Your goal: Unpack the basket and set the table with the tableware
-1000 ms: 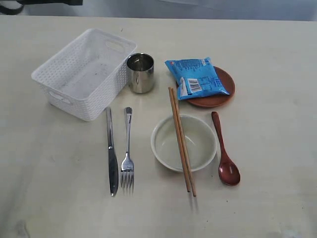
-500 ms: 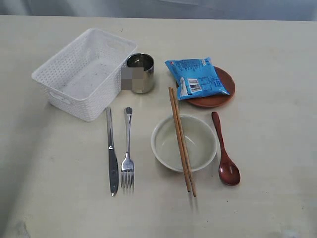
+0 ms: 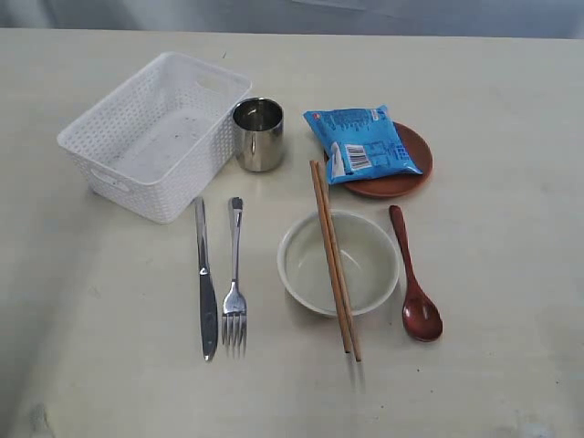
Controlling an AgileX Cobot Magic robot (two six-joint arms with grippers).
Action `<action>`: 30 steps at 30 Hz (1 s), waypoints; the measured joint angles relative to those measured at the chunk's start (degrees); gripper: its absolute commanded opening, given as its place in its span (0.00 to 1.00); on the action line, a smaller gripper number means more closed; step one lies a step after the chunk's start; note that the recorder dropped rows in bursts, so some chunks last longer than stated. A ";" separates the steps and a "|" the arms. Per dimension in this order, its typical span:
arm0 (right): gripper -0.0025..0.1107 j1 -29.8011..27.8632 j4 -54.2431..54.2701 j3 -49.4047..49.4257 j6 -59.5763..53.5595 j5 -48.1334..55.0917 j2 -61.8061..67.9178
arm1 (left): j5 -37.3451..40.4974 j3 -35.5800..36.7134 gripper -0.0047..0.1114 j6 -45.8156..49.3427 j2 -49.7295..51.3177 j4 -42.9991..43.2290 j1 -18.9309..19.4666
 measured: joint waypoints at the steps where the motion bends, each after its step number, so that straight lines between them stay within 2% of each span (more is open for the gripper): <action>1: 0.03 0.00 0.00 0.00 0.00 0.00 0.00 | 0.10 0.08 0.04 0.00 0.00 0.00 0.00; 5: 0.03 0.00 0.00 0.00 0.00 0.00 0.00 | -0.01 0.08 0.04 0.57 -0.13 0.80 0.00; 8: 0.03 0.00 0.00 0.00 0.00 0.00 0.00 | -0.01 0.08 0.04 -2.11 -0.13 6.00 0.00; 11: 0.03 0.00 0.00 0.00 0.00 0.00 0.00 | 0.09 0.08 0.04 -15.12 -0.26 21.73 0.00; 15: 0.03 0.00 0.00 0.00 0.00 0.00 0.00 | 0.69 0.08 0.04 -38.03 -0.30 44.58 0.00; 19: 0.03 0.00 0.00 0.00 0.03 0.00 0.00 | -0.16 0.71 0.04 -49.34 -0.30 56.51 0.00; 21: 0.03 0.00 0.00 0.00 0.03 0.00 0.00 | -2.73 2.69 0.04 -50.68 -0.30 58.90 0.00; 26: 0.03 0.00 0.00 0.00 0.03 0.00 0.00 | -14.65 12.04 0.04 -54.26 -0.30 62.02 0.00; 30: 0.03 0.00 0.00 0.00 0.03 0.00 0.00 | -24.99 21.32 0.04 -64.48 -0.30 73.98 0.00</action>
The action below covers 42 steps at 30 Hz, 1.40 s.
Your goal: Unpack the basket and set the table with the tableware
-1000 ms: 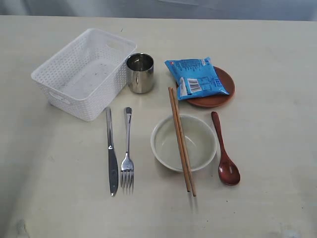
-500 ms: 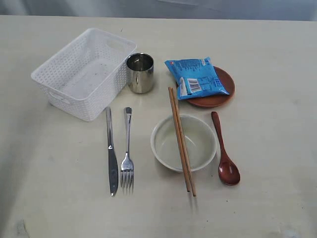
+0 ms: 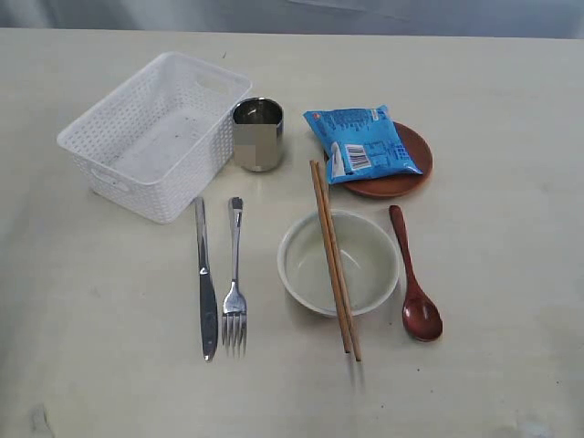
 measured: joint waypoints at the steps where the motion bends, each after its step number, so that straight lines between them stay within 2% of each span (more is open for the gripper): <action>1: 0.03 0.00 0.00 0.00 0.00 0.00 0.00 | -0.32 0.42 0.04 -0.51 0.00 0.95 0.00; 3: 0.03 0.00 0.00 0.00 0.00 0.00 0.00 | 0.16 0.54 0.04 -1.36 0.00 1.98 0.00; 12: 0.03 0.00 0.00 0.00 0.00 0.00 0.00 | 13.91 0.59 0.04 -2.37 0.00 2.13 0.00; 22: 0.03 0.00 0.00 0.00 0.00 0.00 0.00 | 14.32 0.59 0.04 -2.37 -1.07 2.13 0.00; 32: 0.03 0.00 0.00 0.00 0.00 -0.02 0.00 | 14.24 0.59 0.04 -2.37 -15.55 2.22 0.00; 42: 0.03 0.00 0.00 0.00 0.00 -0.02 0.00 | 15.58 0.59 0.04 -2.37 -16.16 2.22 0.00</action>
